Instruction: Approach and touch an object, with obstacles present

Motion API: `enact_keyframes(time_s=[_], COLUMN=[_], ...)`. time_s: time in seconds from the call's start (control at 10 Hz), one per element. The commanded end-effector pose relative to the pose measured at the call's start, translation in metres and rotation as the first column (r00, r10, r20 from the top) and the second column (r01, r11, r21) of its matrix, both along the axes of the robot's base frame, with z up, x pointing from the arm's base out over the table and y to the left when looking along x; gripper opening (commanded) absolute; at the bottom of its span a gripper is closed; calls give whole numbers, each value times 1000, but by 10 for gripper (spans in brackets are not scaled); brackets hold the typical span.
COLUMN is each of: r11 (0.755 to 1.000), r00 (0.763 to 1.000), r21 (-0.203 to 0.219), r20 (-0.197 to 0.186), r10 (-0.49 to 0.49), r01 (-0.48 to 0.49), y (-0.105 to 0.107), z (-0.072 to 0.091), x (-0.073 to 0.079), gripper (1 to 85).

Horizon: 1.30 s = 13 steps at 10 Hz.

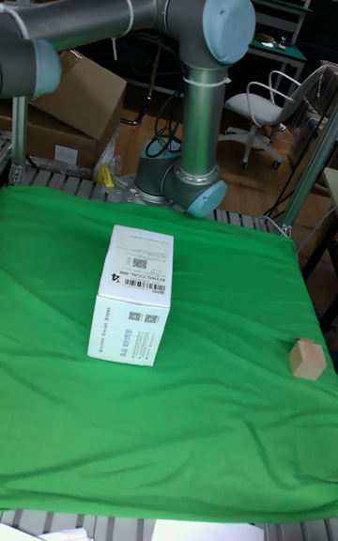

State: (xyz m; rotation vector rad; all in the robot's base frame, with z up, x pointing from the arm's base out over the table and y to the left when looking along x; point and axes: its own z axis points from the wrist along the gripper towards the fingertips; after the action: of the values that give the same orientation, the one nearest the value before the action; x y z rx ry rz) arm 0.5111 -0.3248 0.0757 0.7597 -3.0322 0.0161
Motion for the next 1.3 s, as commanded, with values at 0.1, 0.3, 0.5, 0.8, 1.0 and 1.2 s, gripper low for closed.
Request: enact_keyframes(time_s=[0.1,0.3,0.5,0.8,1.0,1.2], r11=[944,880,810,724,713,723], r00=[944,882,811,725,709,717], r21=[-21,-63,-25,-113,-119,-116], r20=[36,55,26,-36,-79,-94], r10=[-329,-468,-585,-688,-701,-691], r01=[330,471,585,681,691,682], y=[23,24,46,68,88,93], z=[30,36,41,46,49,50], x=[-2,-3,-2,-19,-23,-23], gripper=[23,23,23,23,23,23])
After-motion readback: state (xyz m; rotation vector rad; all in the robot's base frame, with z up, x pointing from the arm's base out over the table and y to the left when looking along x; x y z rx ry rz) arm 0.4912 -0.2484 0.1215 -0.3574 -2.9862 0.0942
